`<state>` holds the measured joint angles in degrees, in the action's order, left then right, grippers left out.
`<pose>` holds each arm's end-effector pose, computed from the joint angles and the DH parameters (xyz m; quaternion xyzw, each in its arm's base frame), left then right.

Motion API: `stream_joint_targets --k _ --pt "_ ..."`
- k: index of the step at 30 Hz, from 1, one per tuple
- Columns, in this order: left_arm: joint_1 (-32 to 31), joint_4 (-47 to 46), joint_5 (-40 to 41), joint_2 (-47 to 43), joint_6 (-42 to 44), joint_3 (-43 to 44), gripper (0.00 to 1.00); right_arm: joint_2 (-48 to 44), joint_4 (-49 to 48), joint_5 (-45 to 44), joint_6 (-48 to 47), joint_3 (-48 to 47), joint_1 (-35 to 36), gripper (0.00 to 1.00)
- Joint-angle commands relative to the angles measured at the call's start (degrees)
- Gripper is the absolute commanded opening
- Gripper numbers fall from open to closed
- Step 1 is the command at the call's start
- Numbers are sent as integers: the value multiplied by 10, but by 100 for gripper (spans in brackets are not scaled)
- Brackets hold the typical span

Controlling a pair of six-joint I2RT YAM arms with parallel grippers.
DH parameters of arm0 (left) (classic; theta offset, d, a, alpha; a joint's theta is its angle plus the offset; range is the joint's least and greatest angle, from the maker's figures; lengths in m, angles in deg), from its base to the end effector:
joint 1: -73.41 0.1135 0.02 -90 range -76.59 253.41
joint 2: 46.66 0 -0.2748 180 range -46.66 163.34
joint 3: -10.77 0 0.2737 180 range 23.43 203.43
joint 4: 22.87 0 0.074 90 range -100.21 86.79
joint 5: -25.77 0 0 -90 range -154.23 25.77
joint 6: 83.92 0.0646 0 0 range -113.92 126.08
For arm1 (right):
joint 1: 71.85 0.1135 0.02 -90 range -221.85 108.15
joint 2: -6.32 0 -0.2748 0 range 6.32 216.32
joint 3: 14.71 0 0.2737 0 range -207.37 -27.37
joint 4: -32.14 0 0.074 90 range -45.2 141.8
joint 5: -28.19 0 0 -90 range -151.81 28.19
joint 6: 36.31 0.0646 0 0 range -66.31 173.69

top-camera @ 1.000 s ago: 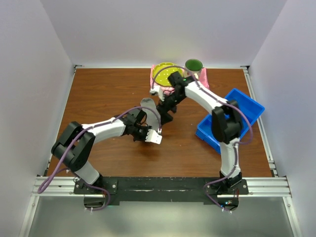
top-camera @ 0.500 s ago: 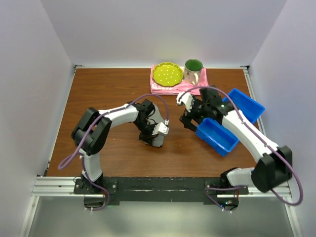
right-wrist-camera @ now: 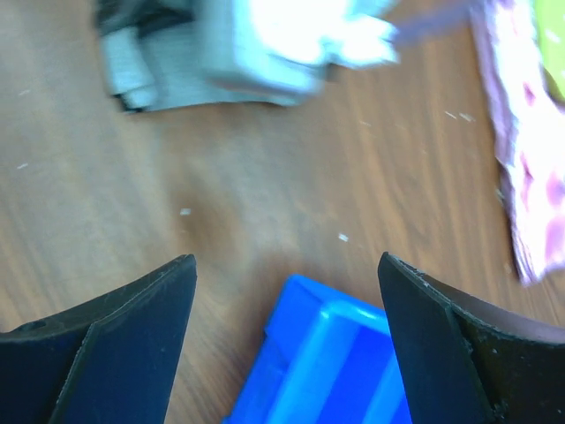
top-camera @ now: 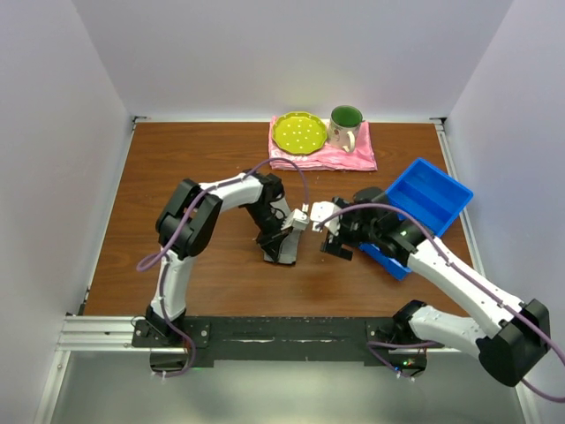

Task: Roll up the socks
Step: Roll the sock at the center of the board.

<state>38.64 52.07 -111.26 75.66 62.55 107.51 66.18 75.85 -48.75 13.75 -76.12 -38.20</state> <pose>0.2953 -0.2625 0.1115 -0.6270 -0.6648 0.4060 0.0078 0.2059 0.1546 0.2666 -0.5809 0.6996 0.0817 0.4079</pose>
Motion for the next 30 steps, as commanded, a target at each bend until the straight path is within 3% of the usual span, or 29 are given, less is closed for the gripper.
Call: stream_joint_targets --k 1,11,22,30 --pt "0 5 21 55 -13 28 1 17 -34 -16 -18 23 39 87" --pt "2 14 15 119 -53 84 1 125 -143 -108 -37 52 167 86" --pt "5 29 7 149 -69 115 1 223 -250 -139 -58 56 230 87" --pt "6 33 3 156 -68 119 0 269 -329 -162 -58 77 264 82"
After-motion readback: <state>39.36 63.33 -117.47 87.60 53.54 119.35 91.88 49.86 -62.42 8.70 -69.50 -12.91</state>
